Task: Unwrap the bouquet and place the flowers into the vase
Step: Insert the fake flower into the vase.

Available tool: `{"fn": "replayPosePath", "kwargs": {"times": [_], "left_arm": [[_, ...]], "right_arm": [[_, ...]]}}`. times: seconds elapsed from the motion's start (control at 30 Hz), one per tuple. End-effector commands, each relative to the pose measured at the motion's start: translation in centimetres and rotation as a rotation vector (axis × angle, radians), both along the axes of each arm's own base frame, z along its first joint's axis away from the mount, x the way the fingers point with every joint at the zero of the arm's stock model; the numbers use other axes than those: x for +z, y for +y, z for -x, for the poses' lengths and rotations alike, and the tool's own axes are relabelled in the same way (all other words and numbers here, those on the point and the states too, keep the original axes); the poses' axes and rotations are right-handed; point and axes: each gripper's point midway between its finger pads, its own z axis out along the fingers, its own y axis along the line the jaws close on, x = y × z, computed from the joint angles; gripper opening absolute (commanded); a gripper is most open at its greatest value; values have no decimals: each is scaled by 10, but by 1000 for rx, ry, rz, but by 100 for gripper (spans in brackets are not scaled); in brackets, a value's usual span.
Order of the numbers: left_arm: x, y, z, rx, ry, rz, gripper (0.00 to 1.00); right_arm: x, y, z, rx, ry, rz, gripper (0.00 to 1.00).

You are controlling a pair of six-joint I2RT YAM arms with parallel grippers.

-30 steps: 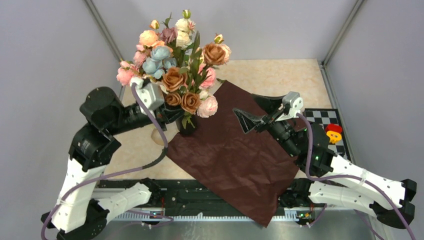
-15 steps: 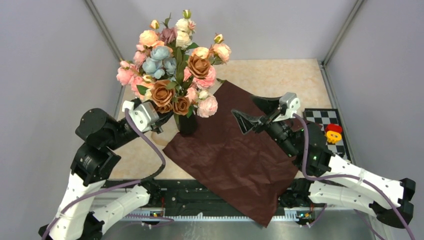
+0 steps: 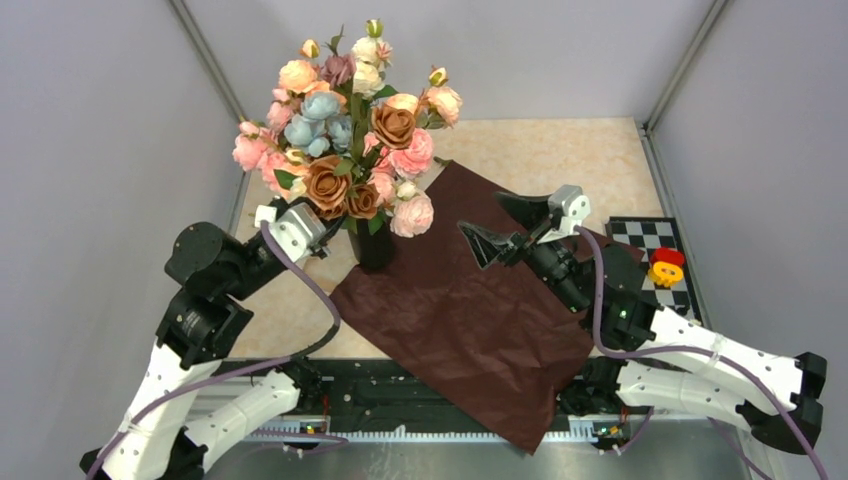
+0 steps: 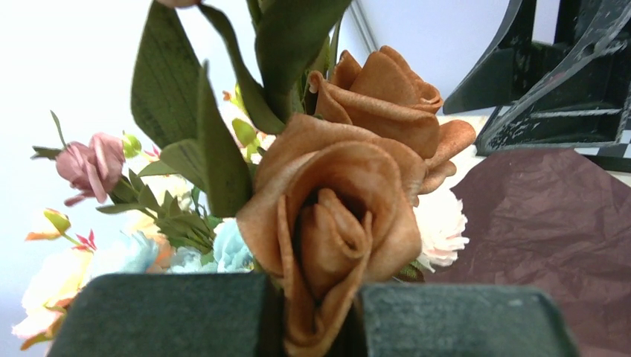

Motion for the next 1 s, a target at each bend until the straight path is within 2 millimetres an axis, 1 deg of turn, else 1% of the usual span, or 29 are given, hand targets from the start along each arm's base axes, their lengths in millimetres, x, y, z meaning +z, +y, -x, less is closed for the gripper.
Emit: {"fn": "replayPosePath", "kwargs": {"times": [0.0,0.17,0.43,0.63,0.97], "left_arm": [[2,6,-9,59,-30,46,0],[-8,6,-13,71,0,58,0],[-21,10,-21,115,2,82,0],[-26,12,-21,120,13,94,0],[-41,13,-25,141,38,105,0]], "right_arm": [[8,2,2,11,-17,-25,81],[6,4,2,18,-12,-29,81],[3,10,1,29,-8,-22,81],[1,11,1,28,-5,-18,81],[0,13,1,38,-8,-18,81]]}}
